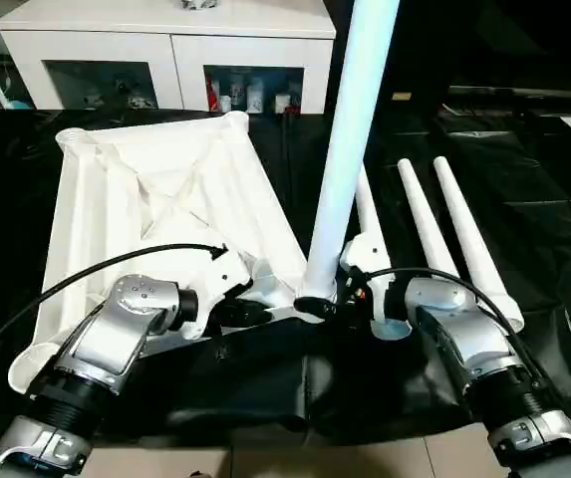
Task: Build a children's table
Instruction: Rotate leg to tighten
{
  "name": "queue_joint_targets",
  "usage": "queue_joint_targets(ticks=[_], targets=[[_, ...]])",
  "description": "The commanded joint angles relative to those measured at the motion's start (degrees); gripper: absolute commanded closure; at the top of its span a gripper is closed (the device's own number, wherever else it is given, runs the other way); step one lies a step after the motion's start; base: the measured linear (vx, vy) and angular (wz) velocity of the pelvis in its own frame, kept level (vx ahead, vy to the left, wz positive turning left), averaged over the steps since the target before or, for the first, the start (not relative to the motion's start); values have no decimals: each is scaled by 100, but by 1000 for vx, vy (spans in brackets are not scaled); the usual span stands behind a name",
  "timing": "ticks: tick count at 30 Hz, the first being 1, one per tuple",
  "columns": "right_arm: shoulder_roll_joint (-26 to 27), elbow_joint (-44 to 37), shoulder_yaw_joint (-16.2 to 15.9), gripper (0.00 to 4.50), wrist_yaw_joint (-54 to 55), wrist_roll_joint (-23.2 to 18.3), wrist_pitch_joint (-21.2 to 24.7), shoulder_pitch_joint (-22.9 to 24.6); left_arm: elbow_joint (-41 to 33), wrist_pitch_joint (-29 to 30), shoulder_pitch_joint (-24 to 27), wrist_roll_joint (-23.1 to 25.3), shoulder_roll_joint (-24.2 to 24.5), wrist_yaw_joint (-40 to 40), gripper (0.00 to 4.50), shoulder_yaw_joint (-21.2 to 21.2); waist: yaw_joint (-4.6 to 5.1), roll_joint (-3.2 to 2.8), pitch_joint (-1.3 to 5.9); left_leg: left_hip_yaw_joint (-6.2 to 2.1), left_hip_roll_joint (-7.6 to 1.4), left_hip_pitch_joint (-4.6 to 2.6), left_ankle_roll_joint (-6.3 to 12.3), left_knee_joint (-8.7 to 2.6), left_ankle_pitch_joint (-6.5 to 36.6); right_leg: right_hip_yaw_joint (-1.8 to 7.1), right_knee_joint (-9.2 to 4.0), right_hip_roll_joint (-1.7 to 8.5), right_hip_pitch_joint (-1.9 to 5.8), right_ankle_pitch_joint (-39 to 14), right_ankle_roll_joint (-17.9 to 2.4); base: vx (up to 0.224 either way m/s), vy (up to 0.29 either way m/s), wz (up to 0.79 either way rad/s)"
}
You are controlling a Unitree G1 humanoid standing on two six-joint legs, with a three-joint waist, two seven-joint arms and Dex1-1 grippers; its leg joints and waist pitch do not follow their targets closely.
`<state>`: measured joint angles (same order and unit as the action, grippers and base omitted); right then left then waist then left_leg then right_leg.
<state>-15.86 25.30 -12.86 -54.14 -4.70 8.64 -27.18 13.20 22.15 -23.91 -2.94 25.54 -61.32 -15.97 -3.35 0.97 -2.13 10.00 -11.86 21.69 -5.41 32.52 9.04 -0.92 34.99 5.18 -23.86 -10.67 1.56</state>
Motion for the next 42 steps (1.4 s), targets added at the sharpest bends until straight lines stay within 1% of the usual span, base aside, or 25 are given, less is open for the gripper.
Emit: queue_joint_targets(ticks=[1,8,11,13,14,15,17,18,19,20,22,24,26,27,29,31,32,33,34,36,38,39,40,41,42], targets=[[33,-109,-29,173,-44,-69,57,45,-32,61,113,-196,-74,-96,450,-71,-2,32,339,67,-31,-63,336,-303,1134,80,-341,93,301,-440,-1331,0,0,0],[87,-89,5,177,8,-100,117,41,-42,111,105,-194,-81,-107,450,-65,-4,26,346,66,-29,-64,363,-292,1058,78,-324,91,309,-326,-1375,0,0,0],[232,7,118,177,304,-107,155,-7,19,217,71,-172,-125,11,450,-31,3,34,345,67,-29,-66,333,-294,1104,79,-327,92,306,-408,-1359,0,0,0],[558,272,367,177,985,-130,302,-140,184,499,-64,-152,-317,352,450,81,21,23,327,65,-23,-64,247,-311,1174,83,-345,96,290,-585,-1336,0,0,0],[718,411,481,177,1329,-134,374,-210,308,581,-155,-131,-447,584,450,161,45,38,328,54,-19,-62,155,-324,1268,74,-355,100,303,-779,-1295,0,0,0],[885,545,573,177,1661,-132,465,-279,473,636,-269,-88,-594,850,450,236,82,37,309,52,-12,-58,71,-339,1377,79,-381,96,284,-1013,-1236,0,0,0],[1046,683,640,178,1998,-101,532,-350,667,660,-391,-27,-745,1121,450,299,97,39,317,40,-6,-75,-2,-343,1563,78,-415,109,284,-1359,-1133,0,0,0],[1295,941,667,178,2491,7,554,-479,988,703,-583,57,-994,1507,450,357,124,36,295,56,-1,-77,-15,-343,1629,90,-446,96,238,-1441,-1087,0,0,0],[1354,1008,667,178,2600,36,552,-514,1066,714,-630,75,-1057,1595,450,369,126,25,298,49,5,-93,-40,-342,1706,87,-452,100,230,-1560,-1073,0,0,0],[1435,1099,680,178,2760,71,547,-567,1176,729,-697,105,-1146,1749,450,393,115,35,315,33,3,-90,-67,-344,1730,82,-453,114,262,-1649,-1017,0,0,0],[1701,1487,704,178,3362,229,569,-799,1567,777,-943,210,-1462,2347,450,495,118,29,317,45,6,-87,-48,-337,1657,91,-452,97,241,-1467,-1007,0,0,0],[1869,1794,714,178,3784,360,585,-969,1848,803,-1109,265,-1675,2770,450,579,130,11,323,40,21,-93,-95,-337,1639,83,-449,90,251,-1393,-1029,0,0,0],[2050,2110,773,178,4030,354,575,-1143,2086,726,-1236,352,-1813,3074,450,571,125,26,330,47,21,-87,-48,-329,1618,85,-448,91,251,-1265,-1039,0,0,0],[2128,2232,792,178,4104,344,565,-1212,2171,700,-1284,375,-1869,3159,450,565,109,21,324,44,19,-102,-26,-333,1675,79,-455,95,251,-1306,-1034,0,0,0],[2182,2311,804,178,4149,337,555,-1257,2226,683,-1316,389,-1908,3209,450,563,103,20,334,35,19,-87,-5,-335,1641,76,-445,101,274,-1260,-1023,0,0,0],[2263,2330,806,178,4102,319,502,-1287,2238,654,-1330,408,-1937,3231,450,552,81,29,338,43,11,-78,70,-332,1507,73,-429,102,287,-1001,-1050,0,0,0],[2287,2329,814,178,4059,298,491,-1292,2248,647,-1331,409,-1940,3238,450,553,83,35,333,45,13,-74,81,-333,1516,72,-433,101,288,-1012,-1050,0,0,0],[2320,2365,861,178,4057,277,460,-1313,2283,633,-1340,414,-1949,3236,450,567,84,37,315,47,13,-81,79,-344,1662,70,-461,107,273,-1273,-1020,0,0,0],[2336,2388,877,178,4033,278,424,-1329,2296,619,-1332,427,-1942,3219,450,569,84,37,315,47,13,-81,79,-344,1662,70,-461,107,273,-1273,-1020,0,0,0],[2349,2430,906,108,4032,269,388,-1350,2303,599,-1321,440,-1929,3188,450,557,89,33,312,32,6,-92,38,-358,1831,69,-488,115,261,-1599,-929,0,0,0],[2358,2530,938,106,4002,272,303,-1399,2309,584,-1303,436,-1904,3127,450,536,96,30,310,27,5,-83,21,-364,1868,70,-488,116,250,-1624,-911,0,0,0],[2364,2609,973,80,4019,287,244,-1439,2329,548,-1300,440,-1881,3092,450,510,140,36,293,6,17,-42,-13,-393,1957,53,-492,106,269,-1764,-847,0,0,0],[2364,2610,974,80,4019,287,243,-1439,2329,547,-1300,440,-1881,3091,450,510,140,36,293,6,17,-42,-13,-393,1957,53,-492,106,269,-1764,-847,0,0,0],[2361,2618,994,66,4016,284,212,-1446,2322,553,-1290,433,-1867,3047,450,498,174,32,290,-17,21,-23,-53,-407,2026,37,-504,113,283,-1986,-760,0,0,0],[2309,2561,982,59,3951,317,155,-1442,2270,492,-1247,439,-1816,2901,450,440,200,2,304,-23,17,-43,-81,-403,2117,44,-522,118,262,-2023,-749,0,0,0]])
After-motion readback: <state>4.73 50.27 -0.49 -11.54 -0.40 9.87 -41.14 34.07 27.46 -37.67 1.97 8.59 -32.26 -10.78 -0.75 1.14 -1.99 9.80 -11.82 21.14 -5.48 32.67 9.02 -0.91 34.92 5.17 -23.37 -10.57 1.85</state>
